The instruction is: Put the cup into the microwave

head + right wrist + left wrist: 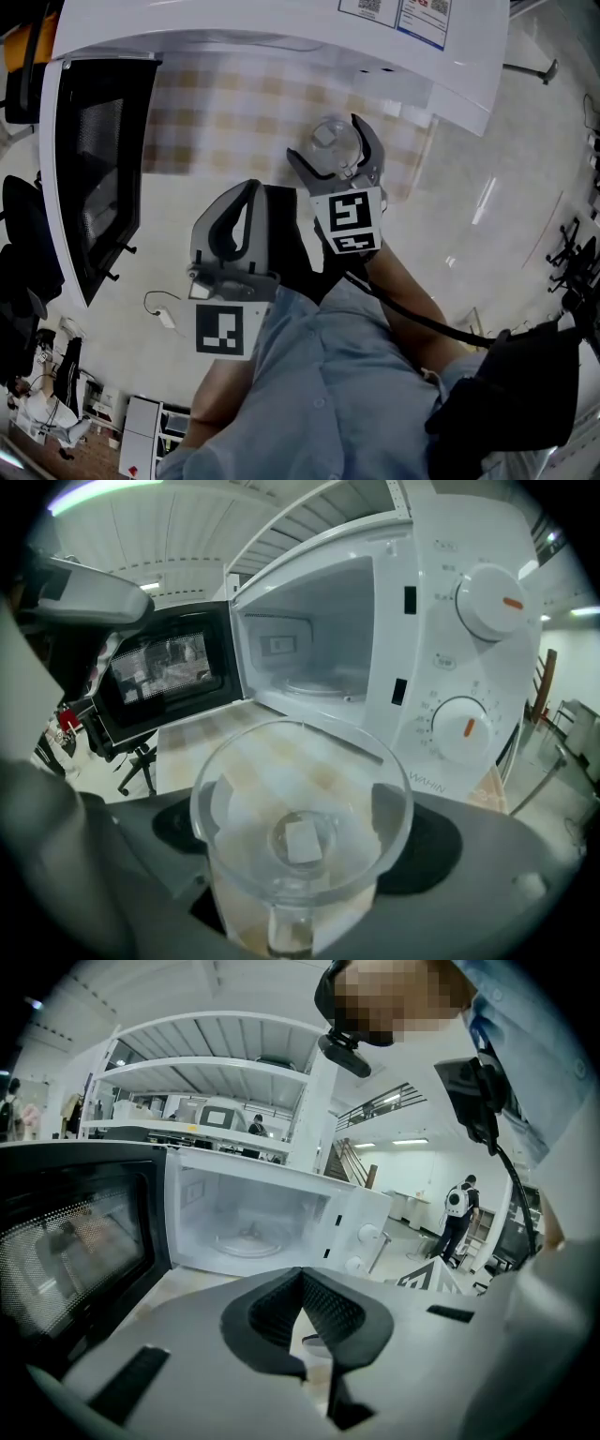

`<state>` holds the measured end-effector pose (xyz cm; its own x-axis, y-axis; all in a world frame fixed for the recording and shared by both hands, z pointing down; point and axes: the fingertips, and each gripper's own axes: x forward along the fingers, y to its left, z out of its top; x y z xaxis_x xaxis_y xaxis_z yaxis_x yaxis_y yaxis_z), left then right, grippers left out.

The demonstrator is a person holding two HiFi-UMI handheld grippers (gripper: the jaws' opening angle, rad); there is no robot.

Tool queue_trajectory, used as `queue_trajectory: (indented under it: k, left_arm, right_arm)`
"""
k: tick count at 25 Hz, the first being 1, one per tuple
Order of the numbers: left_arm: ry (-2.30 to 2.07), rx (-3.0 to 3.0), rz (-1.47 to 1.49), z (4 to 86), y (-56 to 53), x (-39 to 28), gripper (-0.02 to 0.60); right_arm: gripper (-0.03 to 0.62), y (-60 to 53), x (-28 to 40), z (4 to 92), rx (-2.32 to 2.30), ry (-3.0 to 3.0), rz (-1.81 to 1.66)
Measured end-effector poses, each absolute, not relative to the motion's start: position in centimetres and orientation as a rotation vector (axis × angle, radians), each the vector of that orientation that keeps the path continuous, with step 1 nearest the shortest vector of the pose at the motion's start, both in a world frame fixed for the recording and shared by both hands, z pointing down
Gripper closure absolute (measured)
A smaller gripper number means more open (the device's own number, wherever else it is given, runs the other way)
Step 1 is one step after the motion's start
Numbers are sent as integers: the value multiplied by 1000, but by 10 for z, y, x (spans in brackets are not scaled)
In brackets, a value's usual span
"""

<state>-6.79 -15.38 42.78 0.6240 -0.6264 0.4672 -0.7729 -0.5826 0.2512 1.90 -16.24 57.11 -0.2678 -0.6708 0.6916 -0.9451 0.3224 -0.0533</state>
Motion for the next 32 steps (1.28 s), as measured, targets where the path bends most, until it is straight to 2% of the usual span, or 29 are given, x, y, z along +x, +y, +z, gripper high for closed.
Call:
queue_trajectory:
  k: [7,9,19,32]
  left_arm:
    - [-1100,2419,455,429,-155,-71,577]
    - [-1099,2421,450,428,-154,-71,577]
    - [-1113,2453,408,412,-150,-69,577]
    - [-1199,2499,279,367,-154,-72,577]
  right_arm:
    - [147,-159,21,576,1403,-1967,620]
    - [220,-159,25,575,1424,-1945,612]
    - [223,-162,30,570,1442,-1960,605]
    - [223,-188,14,497,1413,-2064,484]
